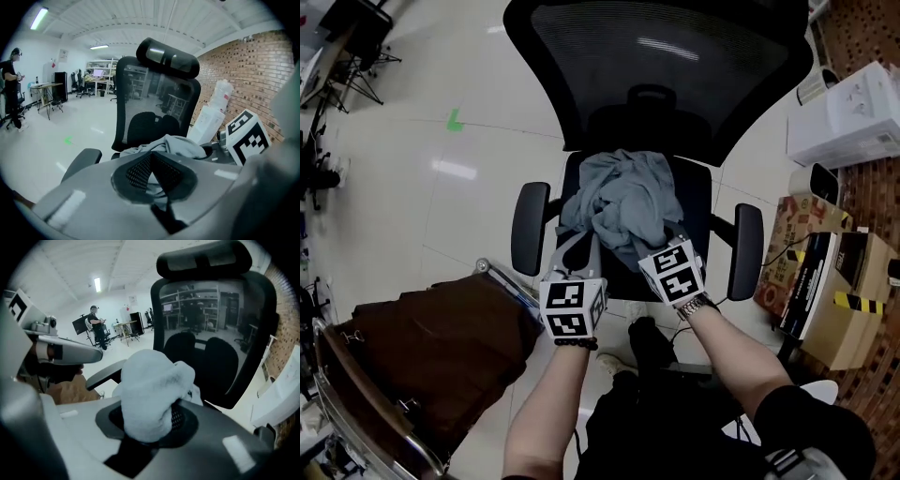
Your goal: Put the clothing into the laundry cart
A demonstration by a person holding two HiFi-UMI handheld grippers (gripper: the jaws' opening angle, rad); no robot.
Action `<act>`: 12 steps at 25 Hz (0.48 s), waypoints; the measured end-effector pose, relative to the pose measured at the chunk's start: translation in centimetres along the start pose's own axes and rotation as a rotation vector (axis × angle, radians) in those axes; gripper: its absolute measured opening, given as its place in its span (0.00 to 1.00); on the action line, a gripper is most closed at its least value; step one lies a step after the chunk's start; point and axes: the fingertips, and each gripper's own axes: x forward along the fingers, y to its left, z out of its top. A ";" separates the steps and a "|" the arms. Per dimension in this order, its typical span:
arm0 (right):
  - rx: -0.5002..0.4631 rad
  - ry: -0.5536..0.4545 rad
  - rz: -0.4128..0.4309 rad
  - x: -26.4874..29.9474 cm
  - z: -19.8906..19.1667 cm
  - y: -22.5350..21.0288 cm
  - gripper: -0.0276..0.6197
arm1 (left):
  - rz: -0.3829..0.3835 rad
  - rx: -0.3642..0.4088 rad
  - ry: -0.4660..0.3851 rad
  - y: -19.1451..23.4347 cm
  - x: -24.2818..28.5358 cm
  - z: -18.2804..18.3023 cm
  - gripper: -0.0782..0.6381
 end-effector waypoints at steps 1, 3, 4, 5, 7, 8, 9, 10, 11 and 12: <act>-0.009 -0.017 0.003 -1.2 0.8 0.5 0.24 | 0.006 0.001 -0.012 -0.3 -1.0 0.3 0.11; -0.024 -0.042 0.010 -3.4 2.2 1.7 0.24 | 0.019 0.003 -0.035 -0.7 -3.1 0.9 0.11; -0.033 -0.056 0.013 -4.5 2.9 2.4 0.24 | 0.025 0.005 -0.047 -0.9 -4.1 1.2 0.11; -0.044 -0.073 0.015 -5.4 3.6 3.0 0.24 | 0.031 0.007 -0.060 -1.0 -5.1 1.6 0.11; -0.068 -0.114 0.023 -7.5 5.2 4.3 0.24 | 0.048 0.008 -0.088 -1.1 -7.1 2.5 0.11; -0.078 -0.132 0.031 -8.7 6.0 5.0 0.24 | 0.058 0.008 -0.100 -1.3 -8.1 2.9 0.11; -0.087 -0.150 0.041 -9.9 6.7 5.8 0.24 | 0.069 0.009 -0.112 -1.4 -9.2 3.3 0.11; -0.097 -0.170 0.051 -11.2 7.4 6.5 0.24 | 0.080 0.011 -0.124 -1.6 -10.2 3.7 0.11; -0.110 -0.193 0.057 -12.4 8.2 7.3 0.24 | 0.091 0.013 -0.136 -1.7 -11.3 4.0 0.11; -0.124 -0.216 0.063 -13.6 9.0 8.0 0.24 | 0.101 0.015 -0.148 -1.8 -12.4 4.2 0.11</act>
